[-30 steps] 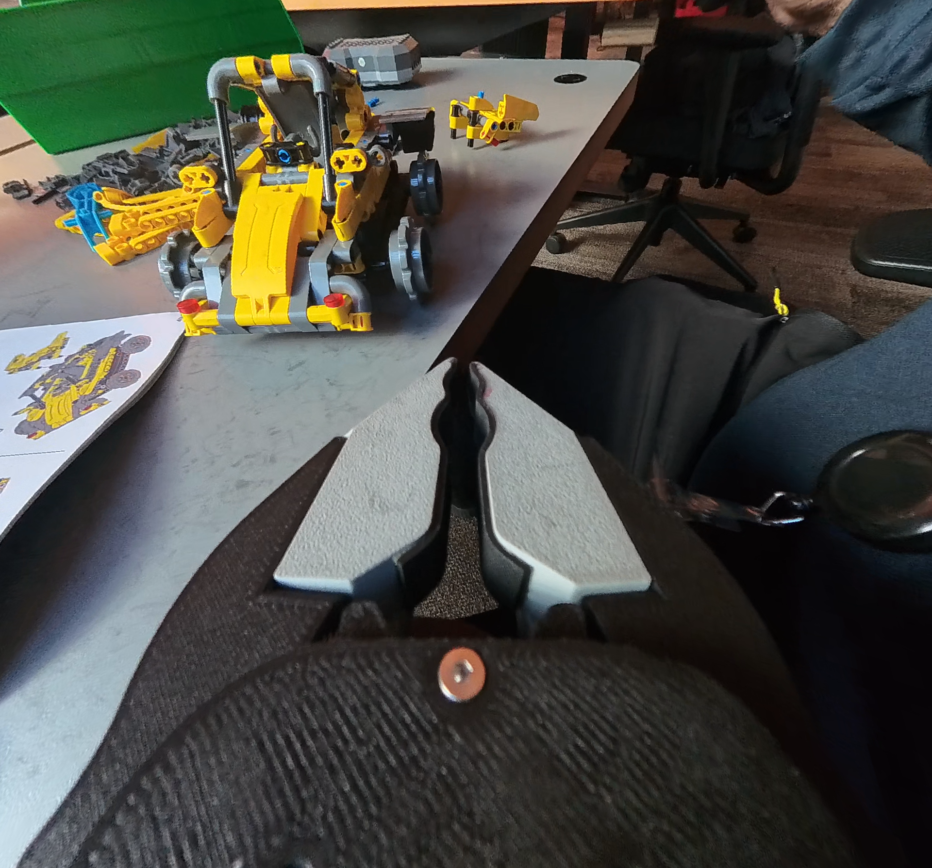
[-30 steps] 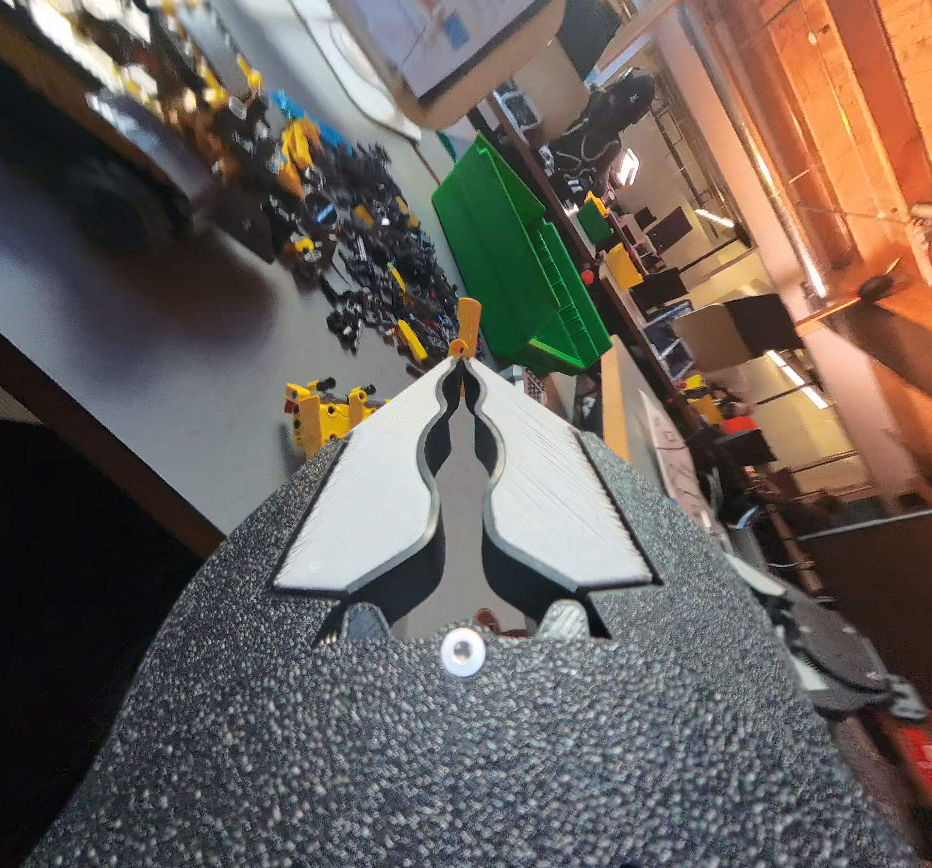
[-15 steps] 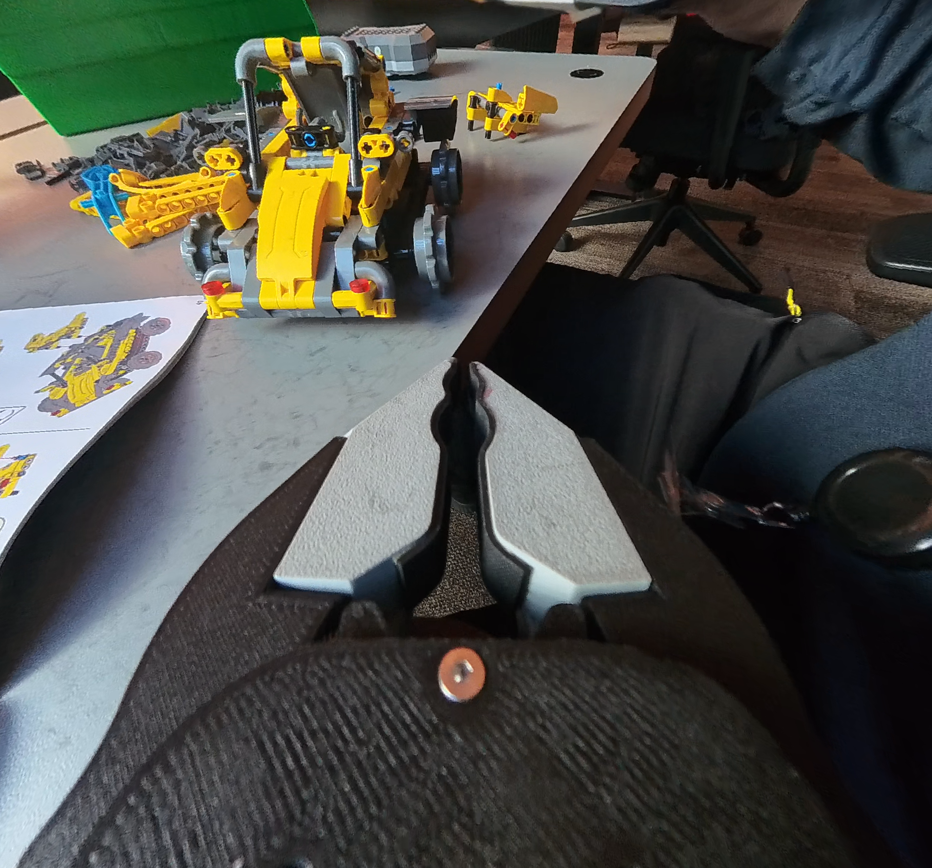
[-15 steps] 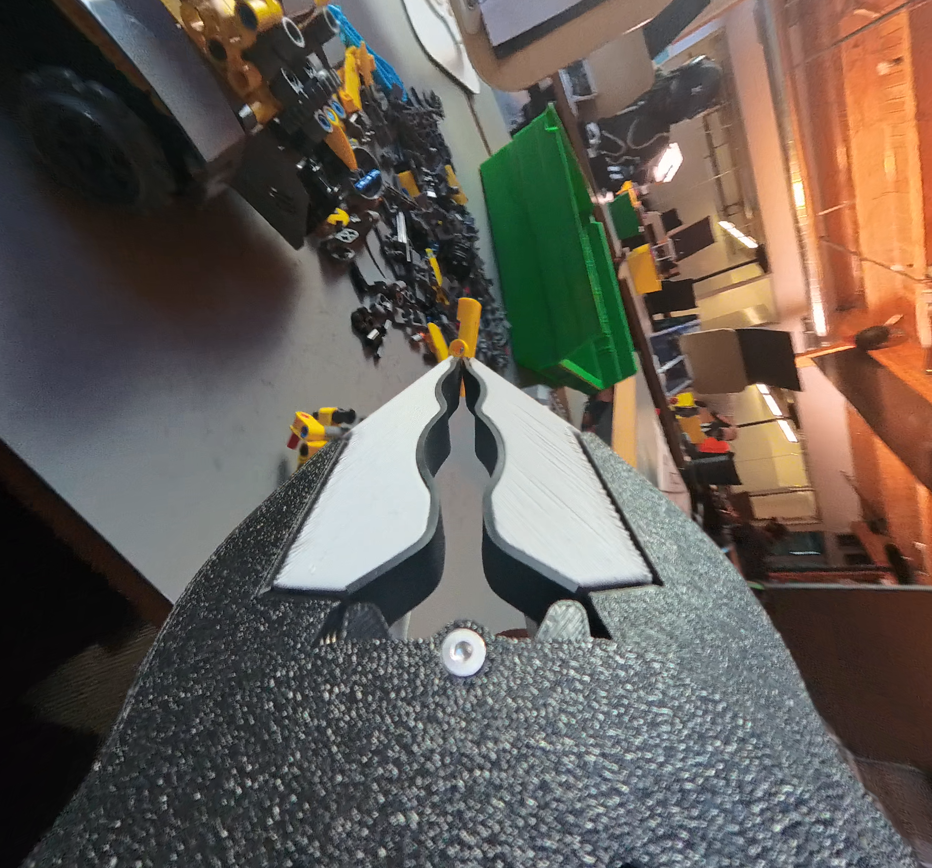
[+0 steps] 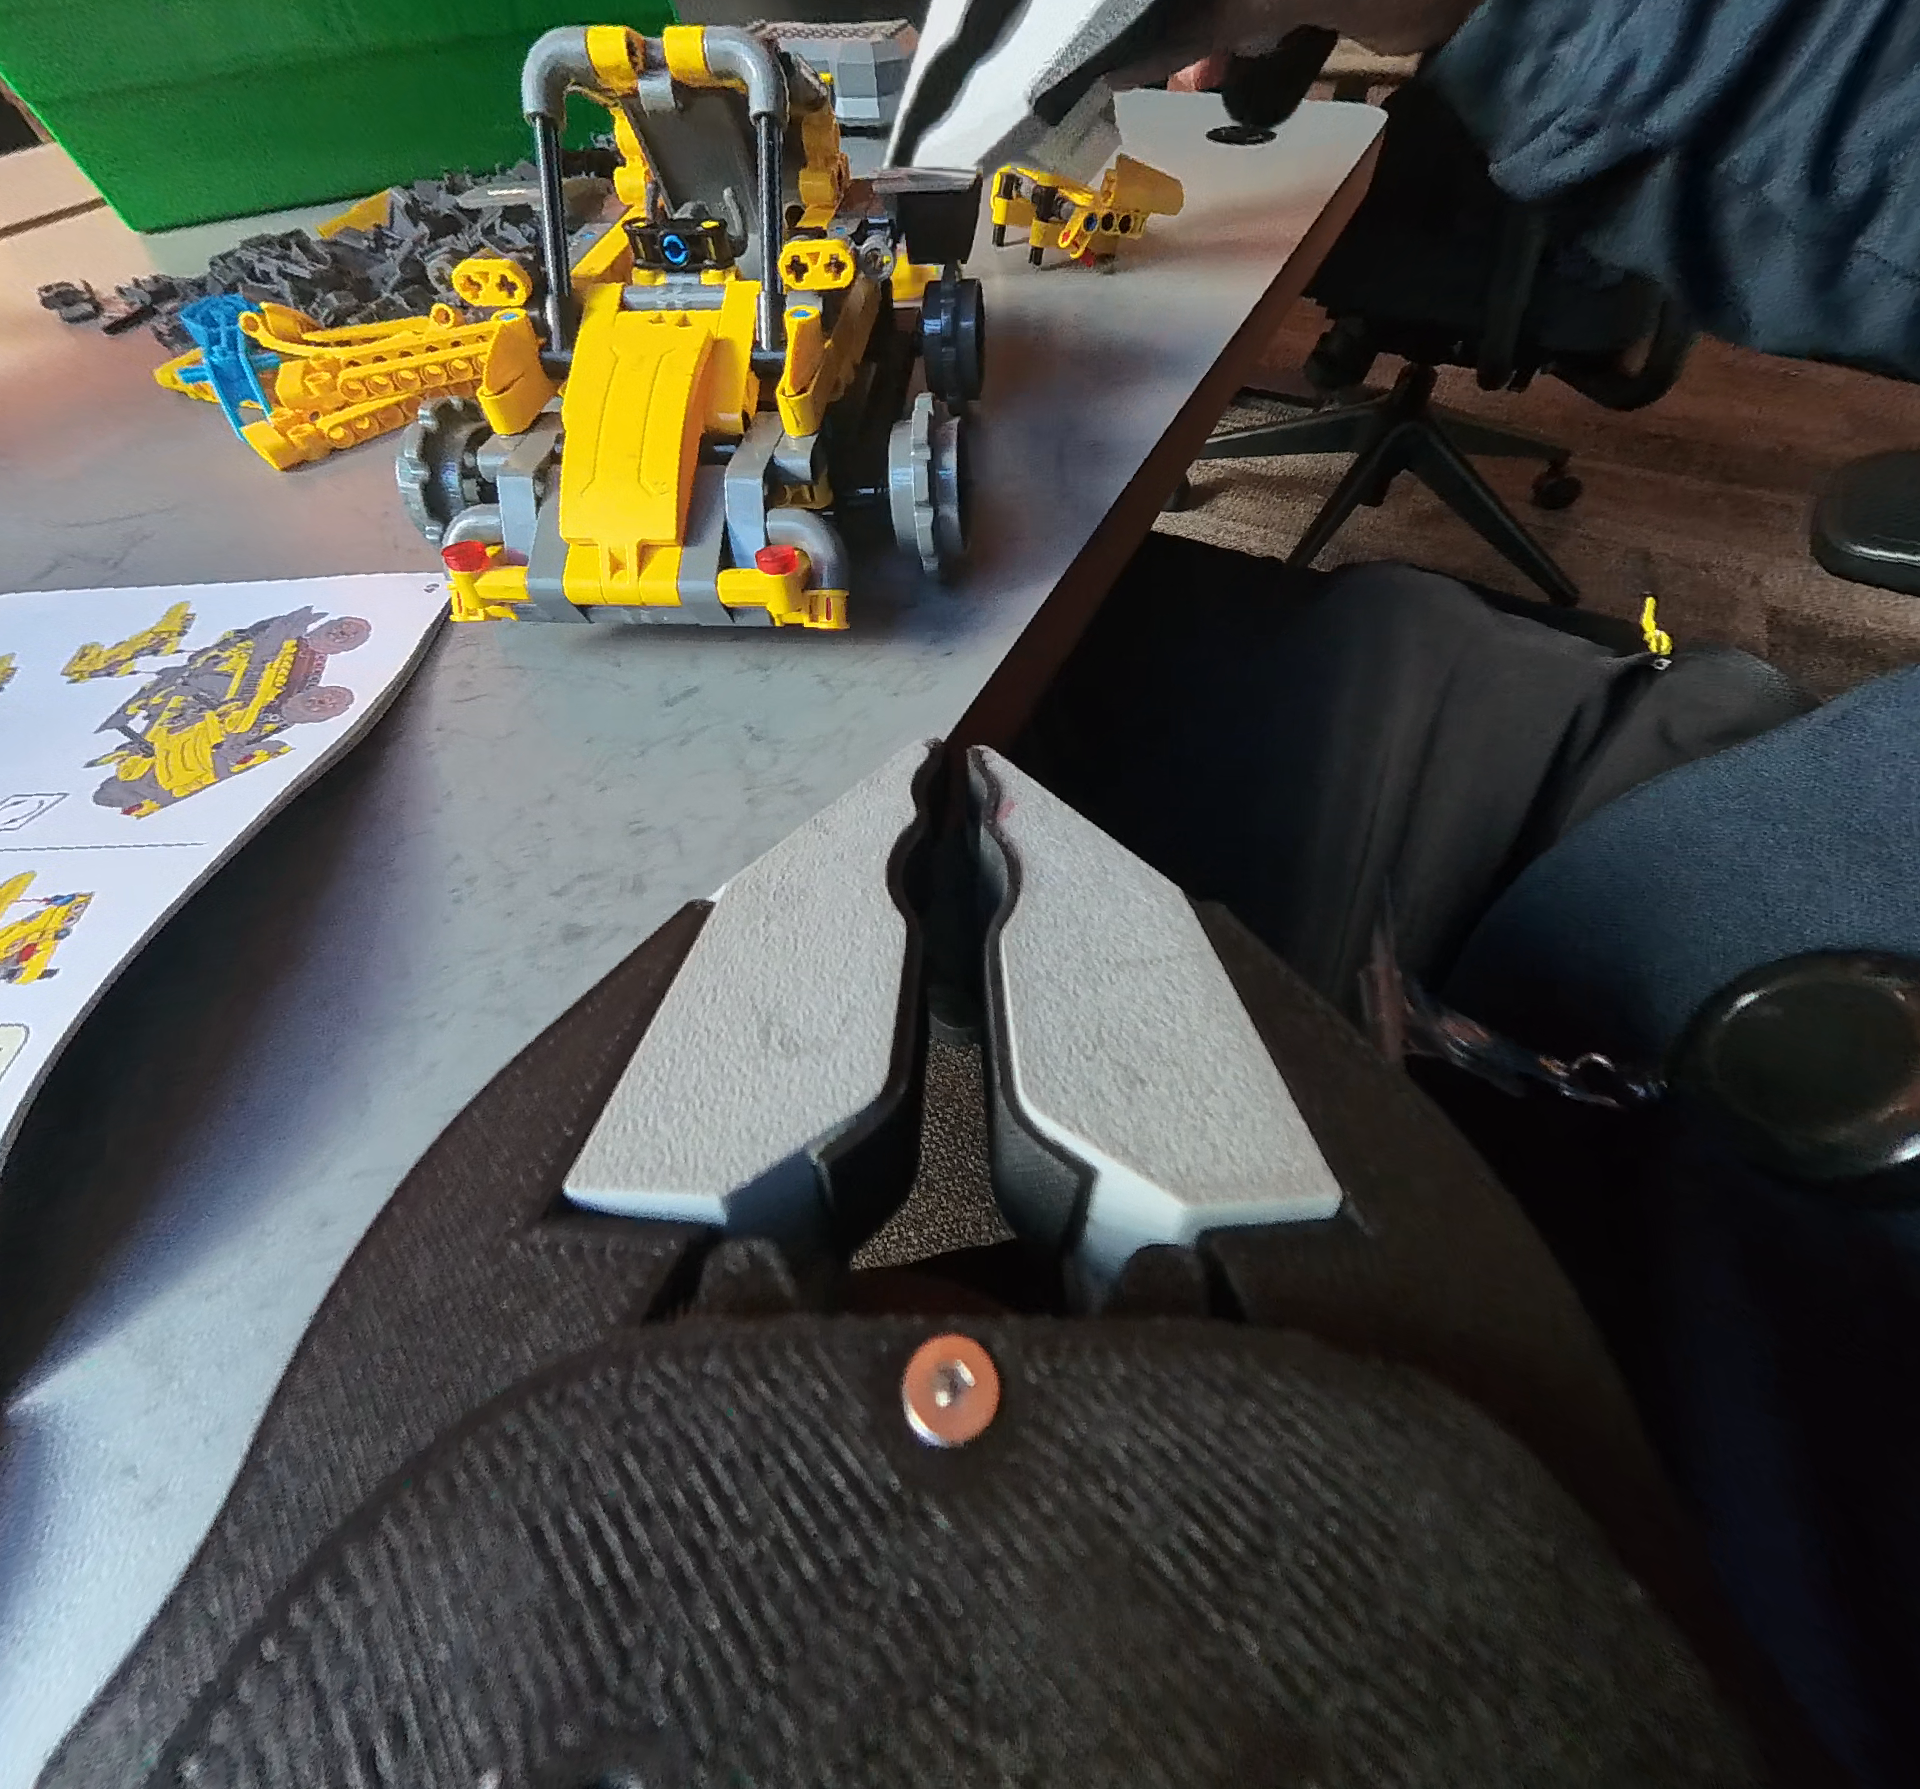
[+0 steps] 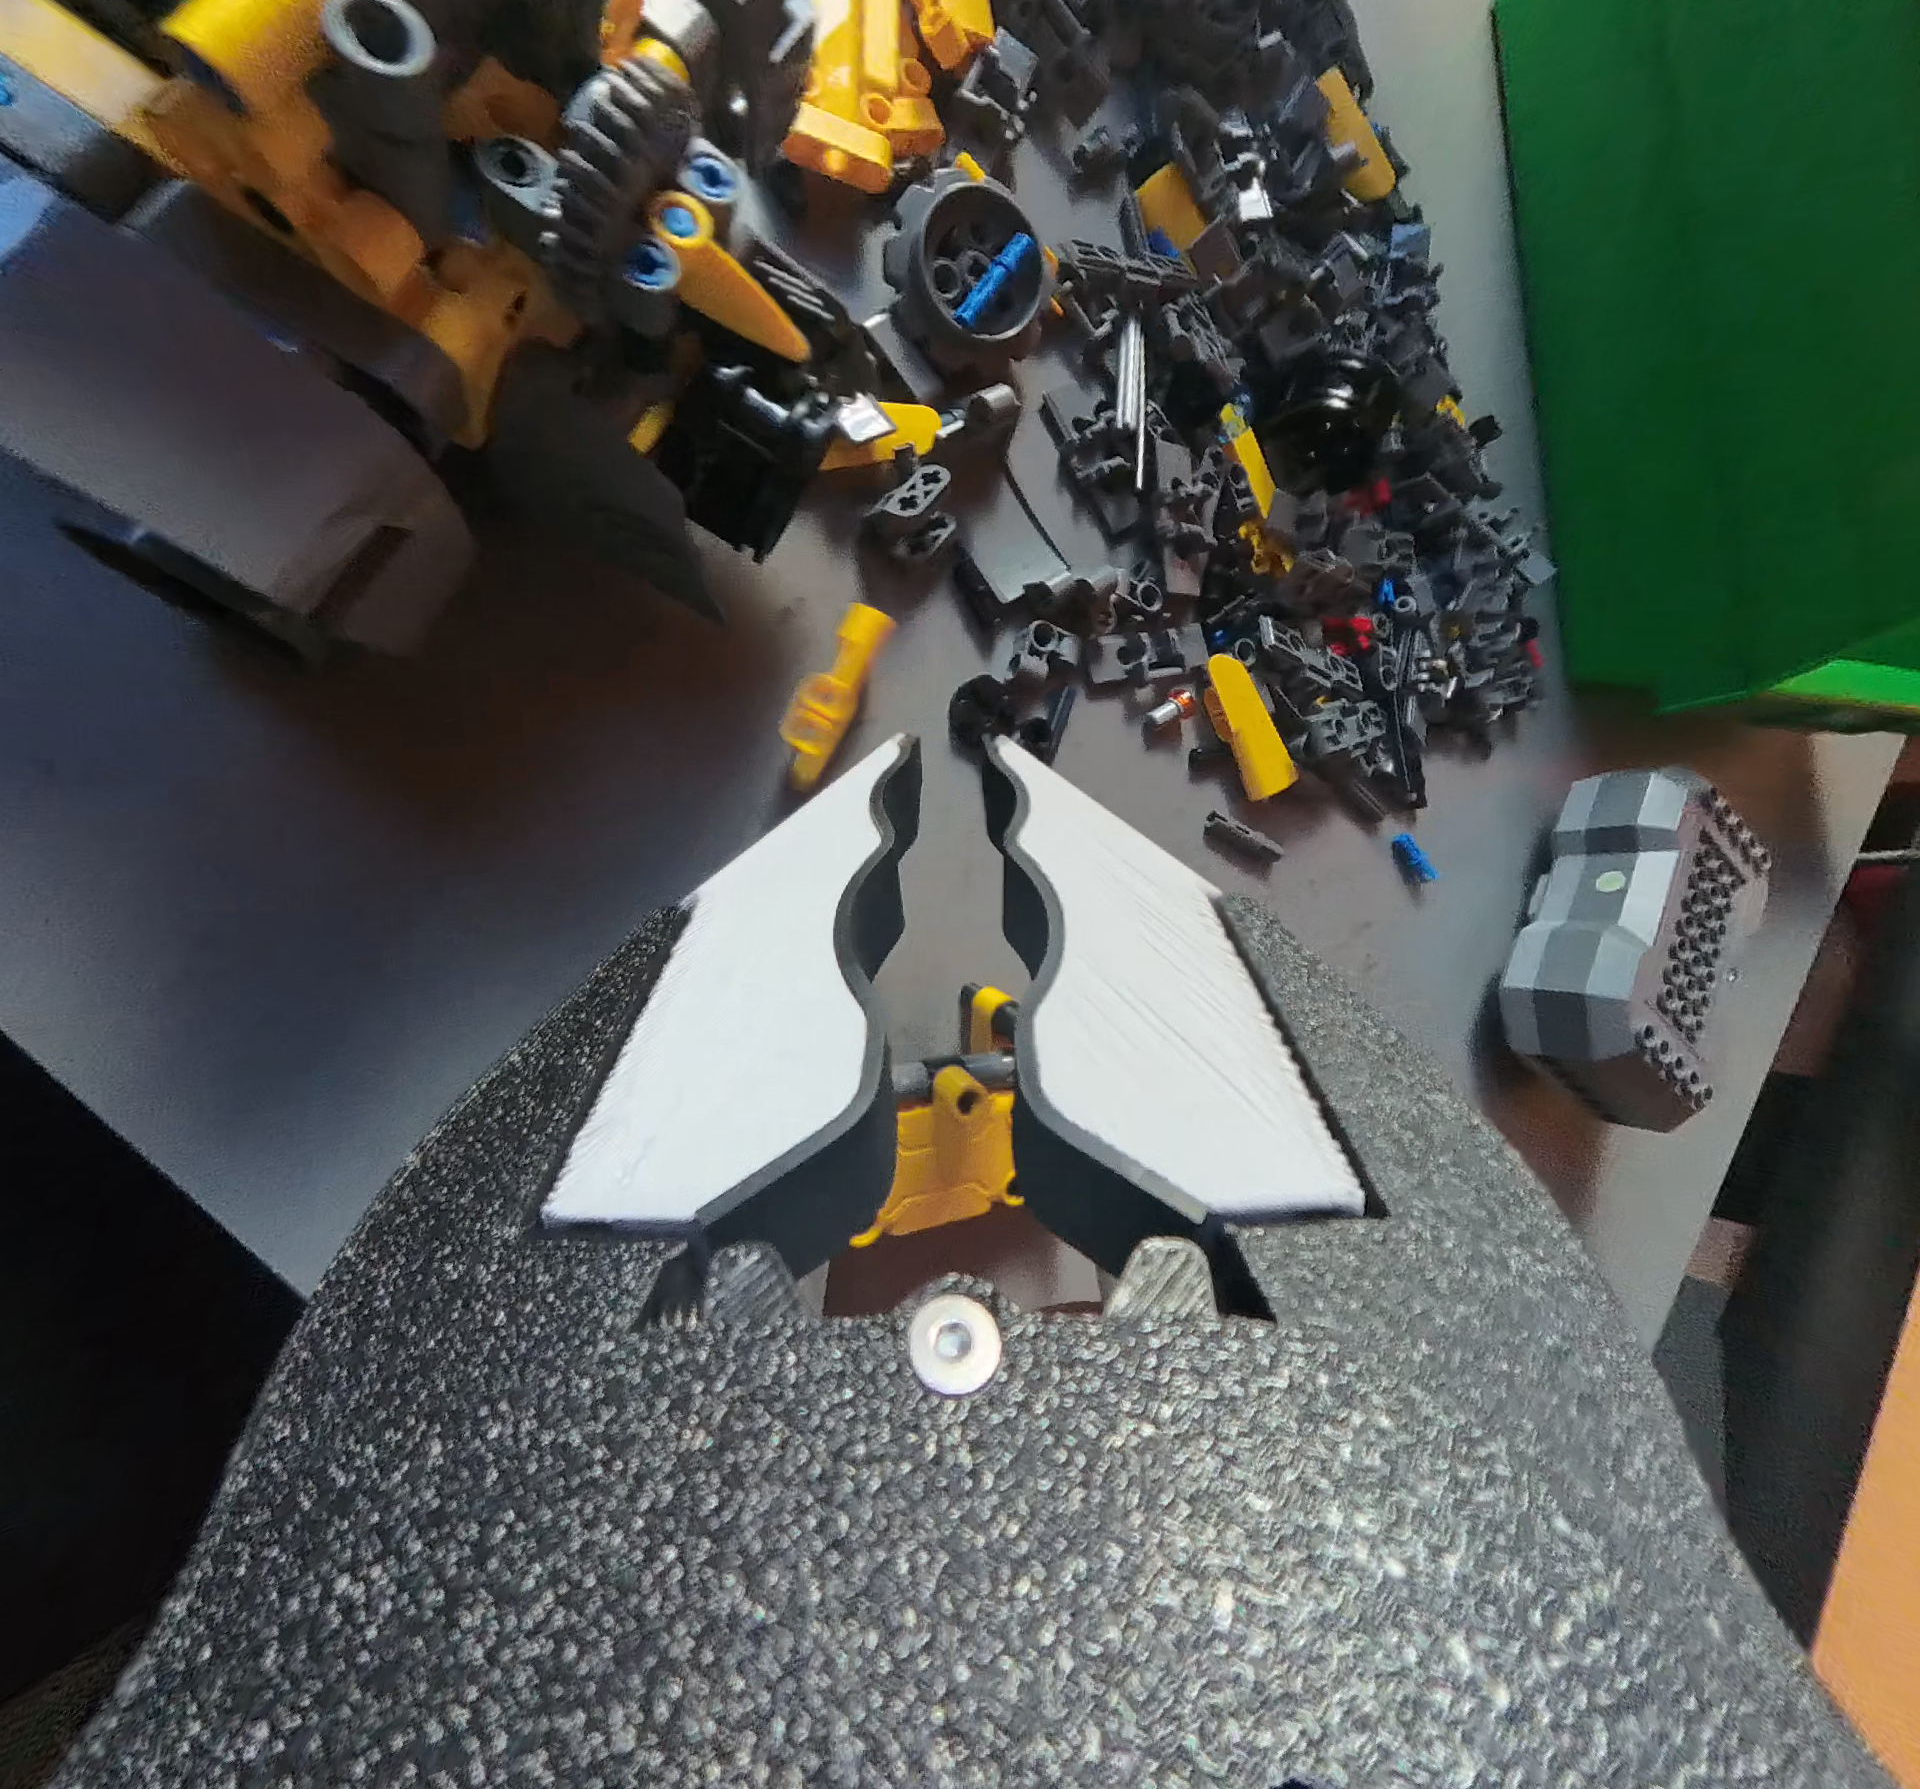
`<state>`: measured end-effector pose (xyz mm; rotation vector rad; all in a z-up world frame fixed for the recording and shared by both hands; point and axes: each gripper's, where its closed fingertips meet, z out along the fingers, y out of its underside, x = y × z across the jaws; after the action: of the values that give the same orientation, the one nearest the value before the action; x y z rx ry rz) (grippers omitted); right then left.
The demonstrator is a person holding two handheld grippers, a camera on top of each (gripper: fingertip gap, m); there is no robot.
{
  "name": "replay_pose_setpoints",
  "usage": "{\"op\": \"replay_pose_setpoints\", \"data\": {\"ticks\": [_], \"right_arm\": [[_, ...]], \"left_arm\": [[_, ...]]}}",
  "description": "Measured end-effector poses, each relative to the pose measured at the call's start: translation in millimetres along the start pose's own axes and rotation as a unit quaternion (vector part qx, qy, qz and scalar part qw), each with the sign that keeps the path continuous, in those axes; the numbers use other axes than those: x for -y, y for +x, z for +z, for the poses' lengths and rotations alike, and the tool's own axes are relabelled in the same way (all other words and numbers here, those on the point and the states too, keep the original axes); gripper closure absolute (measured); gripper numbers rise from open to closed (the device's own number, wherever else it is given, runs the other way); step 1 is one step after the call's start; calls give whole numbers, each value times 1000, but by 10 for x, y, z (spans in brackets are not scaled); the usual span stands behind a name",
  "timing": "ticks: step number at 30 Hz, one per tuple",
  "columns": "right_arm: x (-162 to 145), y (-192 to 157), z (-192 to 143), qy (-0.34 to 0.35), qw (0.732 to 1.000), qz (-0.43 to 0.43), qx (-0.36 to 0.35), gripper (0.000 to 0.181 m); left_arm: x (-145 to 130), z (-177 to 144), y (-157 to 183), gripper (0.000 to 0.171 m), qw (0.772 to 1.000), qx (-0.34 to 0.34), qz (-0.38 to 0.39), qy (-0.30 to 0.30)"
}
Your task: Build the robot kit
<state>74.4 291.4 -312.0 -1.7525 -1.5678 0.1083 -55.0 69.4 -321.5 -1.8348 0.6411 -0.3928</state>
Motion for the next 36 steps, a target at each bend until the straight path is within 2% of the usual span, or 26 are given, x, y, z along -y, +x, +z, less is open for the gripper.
{"op": "replay_pose_setpoints", "data": {"ticks": [3,5,8,14,22,29,36], "right_arm": [[33,152,-63,16,999,38,9,170],[63,383,-135,28,997,70,2,170],[-52,666,-40,-10,998,65,12,156],[-178,707,391,-97,991,-35,84,163],[-188,730,579,-134,980,-33,143,172],[-115,721,453,-98,988,-36,114,174],[74,677,45,8,996,-31,79,174]], "left_arm": [[11,0,10,171,1000,-2,0,2],[19,-3,12,171,1000,-3,-1,4],[20,2,19,171,1000,-6,-4,4],[16,-1,3,171,1000,-1,-1,2],[19,-27,-82,171,1000,8,-10,6],[26,-30,-76,171,1000,2,-15,7],[52,-44,-68,171,1000,3,-11,12]]}}
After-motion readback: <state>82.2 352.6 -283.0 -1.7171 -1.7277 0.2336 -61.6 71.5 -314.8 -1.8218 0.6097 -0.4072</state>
